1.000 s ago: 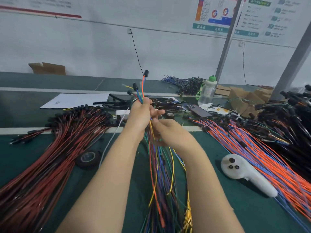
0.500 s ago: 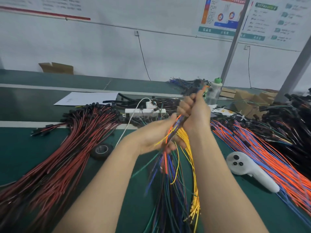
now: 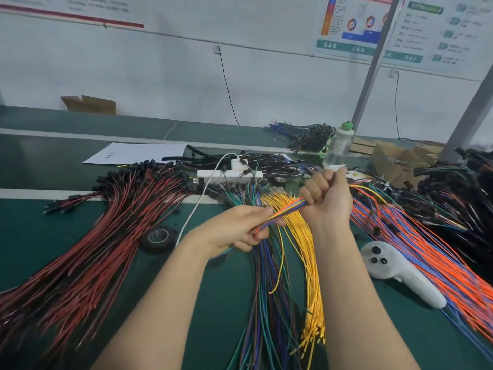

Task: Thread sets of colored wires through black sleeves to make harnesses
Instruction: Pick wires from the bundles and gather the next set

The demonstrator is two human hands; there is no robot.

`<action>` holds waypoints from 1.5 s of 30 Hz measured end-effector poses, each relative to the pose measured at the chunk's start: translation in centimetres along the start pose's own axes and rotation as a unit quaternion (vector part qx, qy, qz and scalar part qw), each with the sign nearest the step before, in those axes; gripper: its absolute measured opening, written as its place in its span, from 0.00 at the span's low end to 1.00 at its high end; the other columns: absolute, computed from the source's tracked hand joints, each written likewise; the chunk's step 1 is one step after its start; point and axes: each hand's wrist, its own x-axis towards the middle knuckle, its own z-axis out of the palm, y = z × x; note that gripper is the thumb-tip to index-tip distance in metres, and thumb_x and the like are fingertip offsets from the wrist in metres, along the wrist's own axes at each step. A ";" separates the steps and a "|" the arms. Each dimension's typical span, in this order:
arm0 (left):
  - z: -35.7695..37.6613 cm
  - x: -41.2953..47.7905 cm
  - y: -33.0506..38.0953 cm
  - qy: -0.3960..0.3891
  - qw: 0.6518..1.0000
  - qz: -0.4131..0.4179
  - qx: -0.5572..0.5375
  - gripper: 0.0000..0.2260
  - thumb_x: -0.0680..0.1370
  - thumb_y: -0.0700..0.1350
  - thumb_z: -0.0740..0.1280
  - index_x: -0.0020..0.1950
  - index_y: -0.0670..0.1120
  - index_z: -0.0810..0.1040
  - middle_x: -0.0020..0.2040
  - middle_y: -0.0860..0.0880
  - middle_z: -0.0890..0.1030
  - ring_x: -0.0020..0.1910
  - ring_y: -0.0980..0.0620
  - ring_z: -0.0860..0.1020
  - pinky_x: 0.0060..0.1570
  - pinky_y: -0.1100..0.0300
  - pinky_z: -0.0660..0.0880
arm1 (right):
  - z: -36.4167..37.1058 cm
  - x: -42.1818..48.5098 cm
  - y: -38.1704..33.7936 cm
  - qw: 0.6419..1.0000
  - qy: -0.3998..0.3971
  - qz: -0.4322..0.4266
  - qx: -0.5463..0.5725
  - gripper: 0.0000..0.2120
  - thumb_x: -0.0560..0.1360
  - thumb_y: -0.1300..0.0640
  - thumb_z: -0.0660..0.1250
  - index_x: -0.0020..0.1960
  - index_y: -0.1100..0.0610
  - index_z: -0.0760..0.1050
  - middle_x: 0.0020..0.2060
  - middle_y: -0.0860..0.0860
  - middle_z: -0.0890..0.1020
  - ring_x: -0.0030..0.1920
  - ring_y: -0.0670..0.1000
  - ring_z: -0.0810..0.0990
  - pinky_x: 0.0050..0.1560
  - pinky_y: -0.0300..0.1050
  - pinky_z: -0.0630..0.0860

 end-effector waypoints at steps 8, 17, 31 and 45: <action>0.7 2.1 -1.5 0.064 0.995 -0.036 -0.070 0.12 0.82 0.44 0.58 0.46 0.44 0.79 0.24 0.55 0.66 0.19 0.60 0.61 0.17 0.70 0.58 | -1.9 0.0 3.0 0.998 0.006 0.051 -0.024 0.24 0.83 0.43 0.49 0.32 0.54 0.59 0.17 0.45 0.56 0.15 0.43 0.53 0.17 0.35 0.48; 0.6 3.3 -3.8 0.225 0.878 -0.028 -0.421 0.12 0.82 0.45 0.56 0.47 0.40 0.76 0.37 0.46 0.84 0.33 0.52 0.83 0.37 0.58 0.80 | -2.2 0.9 3.3 0.999 0.023 -0.028 -0.033 0.24 0.83 0.45 0.49 0.32 0.55 0.62 0.18 0.45 0.57 0.16 0.43 0.54 0.18 0.34 0.49; 2.0 3.7 -5.0 0.233 0.959 -0.001 -0.160 0.11 0.83 0.46 0.57 0.48 0.44 0.78 0.39 0.48 0.81 0.33 0.55 0.79 0.32 0.63 0.77 | -3.7 0.1 5.7 0.997 0.040 0.004 -0.066 0.23 0.83 0.44 0.50 0.33 0.55 0.62 0.19 0.45 0.56 0.17 0.44 0.53 0.19 0.34 0.49; 0.7 2.1 -5.2 0.104 0.989 -0.003 -0.102 0.08 0.80 0.38 0.62 0.52 0.45 0.80 0.33 0.51 0.81 0.25 0.60 0.69 0.27 0.69 0.67 | -5.1 0.8 3.1 0.999 0.044 0.006 -0.008 0.23 0.82 0.43 0.50 0.34 0.55 0.65 0.19 0.45 0.57 0.17 0.42 0.54 0.16 0.35 0.51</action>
